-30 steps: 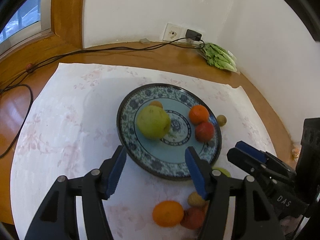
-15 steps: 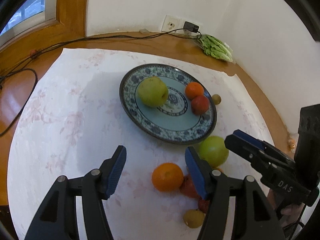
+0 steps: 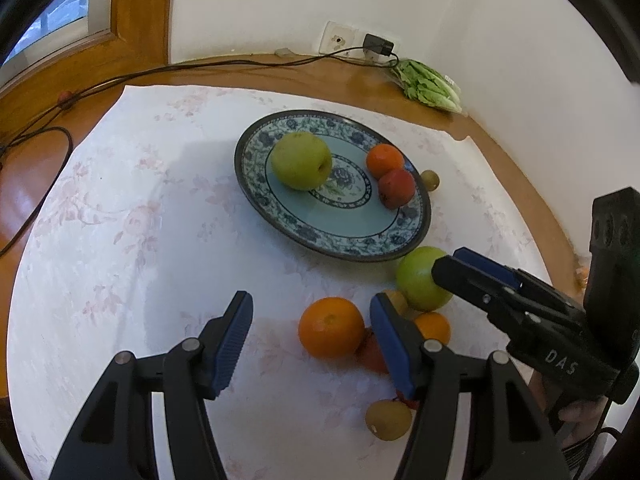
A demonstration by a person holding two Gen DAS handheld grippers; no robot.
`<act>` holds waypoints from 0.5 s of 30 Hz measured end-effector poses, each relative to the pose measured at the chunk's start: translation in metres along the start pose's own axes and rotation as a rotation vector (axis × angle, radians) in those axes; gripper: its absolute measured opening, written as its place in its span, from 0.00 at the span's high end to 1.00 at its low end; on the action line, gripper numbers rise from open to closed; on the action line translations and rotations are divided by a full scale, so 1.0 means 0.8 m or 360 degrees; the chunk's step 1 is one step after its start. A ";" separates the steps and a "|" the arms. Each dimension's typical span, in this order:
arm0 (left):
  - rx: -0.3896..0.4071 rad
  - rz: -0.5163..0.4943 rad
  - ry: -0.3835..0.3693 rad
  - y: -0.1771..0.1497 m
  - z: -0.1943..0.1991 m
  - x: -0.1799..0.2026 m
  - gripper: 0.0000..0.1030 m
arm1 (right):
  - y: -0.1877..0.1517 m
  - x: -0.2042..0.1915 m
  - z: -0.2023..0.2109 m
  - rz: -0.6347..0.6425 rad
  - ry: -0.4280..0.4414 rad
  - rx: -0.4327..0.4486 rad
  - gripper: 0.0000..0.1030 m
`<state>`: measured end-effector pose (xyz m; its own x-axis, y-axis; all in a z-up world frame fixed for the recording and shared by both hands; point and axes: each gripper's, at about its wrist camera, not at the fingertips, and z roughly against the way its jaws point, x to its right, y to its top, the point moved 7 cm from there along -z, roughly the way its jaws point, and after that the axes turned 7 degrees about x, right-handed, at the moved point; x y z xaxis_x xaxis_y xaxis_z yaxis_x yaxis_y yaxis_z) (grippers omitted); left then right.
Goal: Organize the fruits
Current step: 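Grasp the large green apple with the right gripper while the left gripper grasps an orange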
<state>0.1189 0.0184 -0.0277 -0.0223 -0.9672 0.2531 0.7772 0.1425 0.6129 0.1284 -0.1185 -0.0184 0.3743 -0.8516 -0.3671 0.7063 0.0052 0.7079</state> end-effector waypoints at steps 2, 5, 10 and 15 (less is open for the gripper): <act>-0.0006 0.0009 -0.0004 -0.002 -0.002 -0.001 0.38 | -0.001 0.001 -0.001 -0.0002 -0.0002 -0.0001 0.49; -0.0018 0.0018 -0.0028 -0.006 -0.005 0.000 0.38 | -0.002 0.000 -0.001 -0.0008 0.0002 -0.0004 0.48; -0.0046 0.0034 -0.0086 -0.011 -0.011 0.002 0.50 | -0.005 0.001 -0.003 -0.0031 0.0029 -0.0015 0.48; -0.0043 0.0033 -0.0124 -0.013 -0.012 0.006 0.57 | -0.009 0.001 -0.008 -0.0062 0.0062 -0.0039 0.48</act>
<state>0.1167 0.0108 -0.0398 -0.0541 -0.9448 0.3233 0.7945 0.1554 0.5870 0.1273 -0.1156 -0.0275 0.3691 -0.8303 -0.4176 0.7349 -0.0143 0.6780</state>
